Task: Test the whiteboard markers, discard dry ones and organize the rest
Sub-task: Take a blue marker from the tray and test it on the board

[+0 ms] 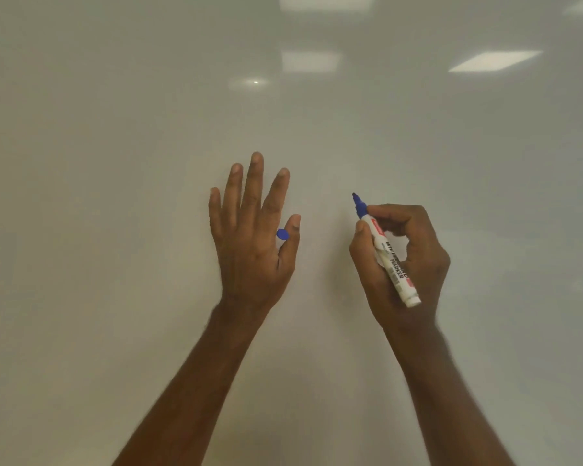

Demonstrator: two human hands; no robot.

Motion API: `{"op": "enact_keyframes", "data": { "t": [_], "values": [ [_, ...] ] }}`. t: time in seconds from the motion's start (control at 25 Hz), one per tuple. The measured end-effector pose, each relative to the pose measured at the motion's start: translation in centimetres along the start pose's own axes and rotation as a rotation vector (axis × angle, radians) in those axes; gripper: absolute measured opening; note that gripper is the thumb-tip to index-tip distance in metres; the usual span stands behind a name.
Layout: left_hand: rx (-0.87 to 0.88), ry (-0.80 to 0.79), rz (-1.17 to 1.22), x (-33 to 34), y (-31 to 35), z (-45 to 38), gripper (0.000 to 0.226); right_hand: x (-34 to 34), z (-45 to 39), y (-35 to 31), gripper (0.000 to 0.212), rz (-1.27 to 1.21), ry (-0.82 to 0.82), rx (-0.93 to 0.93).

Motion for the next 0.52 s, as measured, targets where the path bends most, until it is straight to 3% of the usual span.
{"op": "enact_keyframes", "data": {
  "t": [0.16,0.52],
  "values": [
    [0.031,-0.040,-0.177,1.6,-0.4,0.2,0.056,1.0,-2.2,0.7,0.011,0.271,0.210,-0.201],
    [0.021,-0.027,-0.194,1.8,-0.5,0.6,0.056,2.8,-1.0,2.2,0.011,0.251,0.209,-0.153]
  ]
}}
Point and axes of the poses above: each hand's wrist, its own z-axis away from the middle knuckle, its own x-axis out of the palm, y = z × x, the point moved 6 cm from there along -z, towards the middle knuckle, and after that the axes turned 11 degrees about z, right-handed, at the moved point
